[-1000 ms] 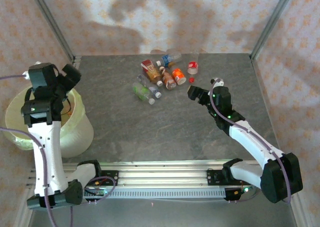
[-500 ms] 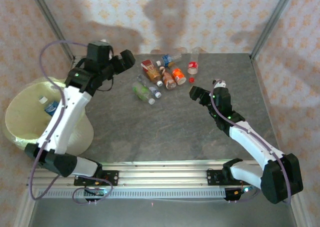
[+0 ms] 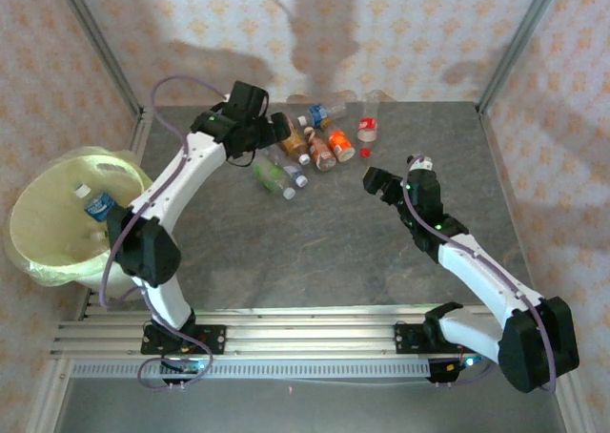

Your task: Put the plastic bottles in the bin

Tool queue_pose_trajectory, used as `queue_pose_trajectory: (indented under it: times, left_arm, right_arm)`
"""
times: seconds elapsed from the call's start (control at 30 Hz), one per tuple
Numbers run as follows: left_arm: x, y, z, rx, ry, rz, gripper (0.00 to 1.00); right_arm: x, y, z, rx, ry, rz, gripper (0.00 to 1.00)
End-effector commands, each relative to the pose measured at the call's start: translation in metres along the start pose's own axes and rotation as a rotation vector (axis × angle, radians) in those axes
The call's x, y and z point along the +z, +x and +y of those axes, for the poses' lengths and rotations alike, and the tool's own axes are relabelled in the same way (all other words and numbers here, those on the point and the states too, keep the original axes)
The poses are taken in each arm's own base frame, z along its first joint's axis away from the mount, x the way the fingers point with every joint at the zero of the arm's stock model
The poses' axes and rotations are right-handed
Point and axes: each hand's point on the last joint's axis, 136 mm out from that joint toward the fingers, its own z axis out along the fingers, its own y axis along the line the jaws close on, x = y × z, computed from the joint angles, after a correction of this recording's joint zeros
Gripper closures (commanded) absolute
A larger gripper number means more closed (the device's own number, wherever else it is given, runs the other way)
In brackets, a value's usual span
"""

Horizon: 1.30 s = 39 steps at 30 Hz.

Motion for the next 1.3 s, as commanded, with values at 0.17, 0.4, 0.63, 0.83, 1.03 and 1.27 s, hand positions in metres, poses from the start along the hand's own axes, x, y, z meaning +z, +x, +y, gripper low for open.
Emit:
queue_pose_trajectory:
  times: [0.17, 0.4, 0.63, 0.83, 1.03, 1.27]
  left_arm:
    - [0.070, 0.031, 0.045, -0.060, -0.206, 0.086, 0.00]
    - [0.120, 0.057, 0.065, -0.104, -0.243, 0.150, 0.08]
    - [0.138, 0.074, 0.085, -0.118, -0.286, 0.170, 0.16]
    - [0.137, 0.082, 0.099, -0.099, -0.309, 0.184, 0.22]
    - [0.144, 0.092, 0.109, -0.087, -0.321, 0.216, 0.25]
    - [0.164, 0.105, 0.104, -0.086, -0.286, 0.253, 0.23]
  right_arm:
    - [-0.010, 0.000, -0.001, -0.048, 0.005, 0.004, 0.01]
    - [-0.011, -0.001, 0.002, -0.051, -0.006, 0.002, 0.01]
    - [-0.014, 0.001, 0.001, -0.051, -0.005, 0.010, 0.01]
    - [-0.015, 0.004, -0.003, -0.050, 0.007, 0.007, 0.01]
    - [-0.012, 0.004, -0.001, -0.051, -0.001, 0.010, 0.01]
    - [-0.010, 0.008, -0.002, -0.047, -0.003, 0.027, 0.01]
